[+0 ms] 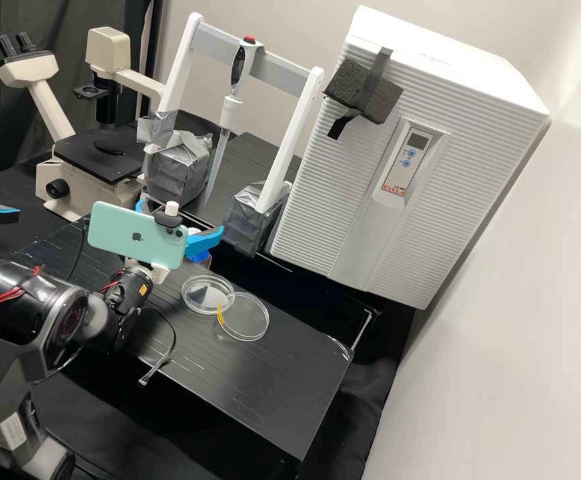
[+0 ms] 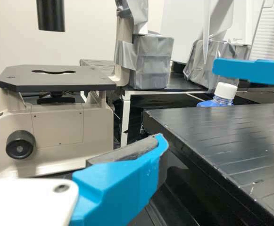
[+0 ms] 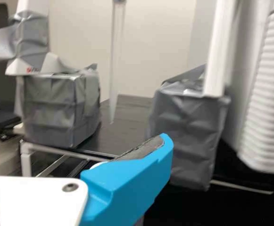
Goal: Open the bottle
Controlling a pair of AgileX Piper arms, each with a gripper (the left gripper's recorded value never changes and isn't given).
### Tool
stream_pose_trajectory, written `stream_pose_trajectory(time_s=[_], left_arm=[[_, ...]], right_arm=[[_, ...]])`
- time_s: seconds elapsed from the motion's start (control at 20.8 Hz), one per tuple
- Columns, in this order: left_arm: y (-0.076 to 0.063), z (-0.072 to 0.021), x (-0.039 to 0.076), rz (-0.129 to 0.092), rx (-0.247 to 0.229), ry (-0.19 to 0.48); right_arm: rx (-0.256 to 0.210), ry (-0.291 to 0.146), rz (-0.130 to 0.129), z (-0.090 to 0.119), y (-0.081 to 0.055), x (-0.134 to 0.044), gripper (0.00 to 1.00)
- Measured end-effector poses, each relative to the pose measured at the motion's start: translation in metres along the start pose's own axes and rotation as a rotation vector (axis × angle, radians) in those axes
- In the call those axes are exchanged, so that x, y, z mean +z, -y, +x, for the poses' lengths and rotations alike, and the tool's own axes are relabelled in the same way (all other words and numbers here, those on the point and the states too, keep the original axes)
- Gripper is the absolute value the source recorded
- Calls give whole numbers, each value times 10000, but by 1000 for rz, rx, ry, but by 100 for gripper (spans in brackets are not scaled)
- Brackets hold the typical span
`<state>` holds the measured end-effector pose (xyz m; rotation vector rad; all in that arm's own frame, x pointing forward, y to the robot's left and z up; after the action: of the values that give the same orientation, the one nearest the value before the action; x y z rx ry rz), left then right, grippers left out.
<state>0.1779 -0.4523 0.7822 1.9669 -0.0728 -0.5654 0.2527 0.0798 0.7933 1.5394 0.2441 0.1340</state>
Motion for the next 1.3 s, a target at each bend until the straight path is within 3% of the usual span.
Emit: stream_pose_trajectory(time_s=[0.24, 0.72, 1.3], left_arm=[[8, 12, -12, -5, -6, -2], [-8, 18, -19, -2, 1, -3], [-9, 17, -23, -3, 3, -6]], right_arm=[[-48, 13, -5, 26, 128, 23, 100], [-46, 26, -5, 168, 155, 60, 100], [-37, 96, -10, 232, 118, 231, 100]])
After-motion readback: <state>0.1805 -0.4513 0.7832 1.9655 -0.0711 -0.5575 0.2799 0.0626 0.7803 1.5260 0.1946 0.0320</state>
